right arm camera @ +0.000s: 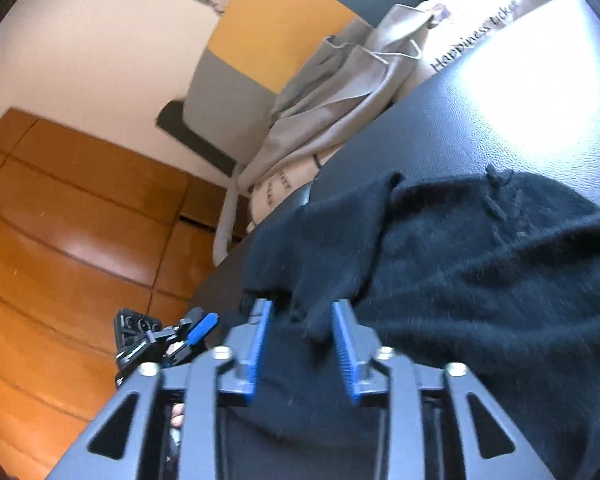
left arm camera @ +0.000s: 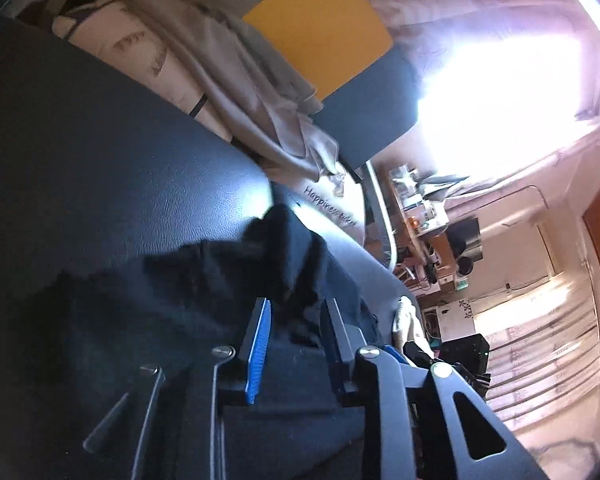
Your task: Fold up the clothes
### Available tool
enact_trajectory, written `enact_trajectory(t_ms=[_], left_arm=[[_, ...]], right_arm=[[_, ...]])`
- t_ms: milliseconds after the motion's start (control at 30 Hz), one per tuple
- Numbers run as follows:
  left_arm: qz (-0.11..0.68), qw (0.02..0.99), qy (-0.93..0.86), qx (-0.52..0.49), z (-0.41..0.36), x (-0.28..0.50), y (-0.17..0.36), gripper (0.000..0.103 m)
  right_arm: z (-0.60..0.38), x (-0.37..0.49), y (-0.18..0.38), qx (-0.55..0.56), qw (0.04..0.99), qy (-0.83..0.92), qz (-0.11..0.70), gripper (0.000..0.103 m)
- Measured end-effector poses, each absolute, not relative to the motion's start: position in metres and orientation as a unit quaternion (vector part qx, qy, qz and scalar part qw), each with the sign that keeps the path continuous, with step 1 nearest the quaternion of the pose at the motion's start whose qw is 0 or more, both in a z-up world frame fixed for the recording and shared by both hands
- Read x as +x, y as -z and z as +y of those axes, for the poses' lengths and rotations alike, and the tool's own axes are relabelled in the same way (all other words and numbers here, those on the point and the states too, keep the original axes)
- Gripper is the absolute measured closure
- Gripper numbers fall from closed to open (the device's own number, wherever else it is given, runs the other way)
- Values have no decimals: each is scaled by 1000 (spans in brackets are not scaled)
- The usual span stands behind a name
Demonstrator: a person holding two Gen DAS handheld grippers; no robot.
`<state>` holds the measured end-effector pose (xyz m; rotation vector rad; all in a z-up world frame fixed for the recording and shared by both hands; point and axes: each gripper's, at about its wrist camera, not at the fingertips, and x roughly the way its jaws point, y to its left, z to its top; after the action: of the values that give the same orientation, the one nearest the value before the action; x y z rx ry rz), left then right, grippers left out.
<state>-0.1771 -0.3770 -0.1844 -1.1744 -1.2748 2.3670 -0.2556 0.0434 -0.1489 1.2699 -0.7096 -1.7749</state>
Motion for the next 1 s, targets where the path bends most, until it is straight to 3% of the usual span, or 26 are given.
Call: enact_trajectory(t_ms=[133, 400, 467, 500, 533, 567, 600, 633, 1000], left_arm=[[-422, 96, -795, -426, -378, -206, 197, 67], [-383, 128, -798, -447, -364, -255, 195, 64], [-357, 137, -801, -461, -353, -264, 194, 67], [-341, 133, -804, -468, -348, -267, 193, 80], [-323, 125, -809, -476, -343, -269, 192, 92], [-305, 116, -813, -483, -338, -272, 192, 95], [-301, 116, -812, -486, -335, -271, 191, 98], [-304, 118, -812, -485, -335, -270, 190, 99], [-373, 157, -811, -422, -341, -220, 129, 100]], right_arm=[[25, -269, 165, 531, 392, 694, -287, 53], [-1, -274, 177, 547, 396, 686, -270, 53], [-5, -273, 175, 547, 401, 689, -257, 49], [-8, -272, 173, 546, 403, 693, -243, 49], [-11, -270, 171, 543, 405, 700, -226, 52], [-14, -267, 169, 540, 404, 709, -206, 55], [-17, -265, 169, 540, 404, 714, -190, 73], [-19, -264, 169, 541, 403, 717, -177, 99], [-6, -253, 113, 491, 441, 722, -208, 98]])
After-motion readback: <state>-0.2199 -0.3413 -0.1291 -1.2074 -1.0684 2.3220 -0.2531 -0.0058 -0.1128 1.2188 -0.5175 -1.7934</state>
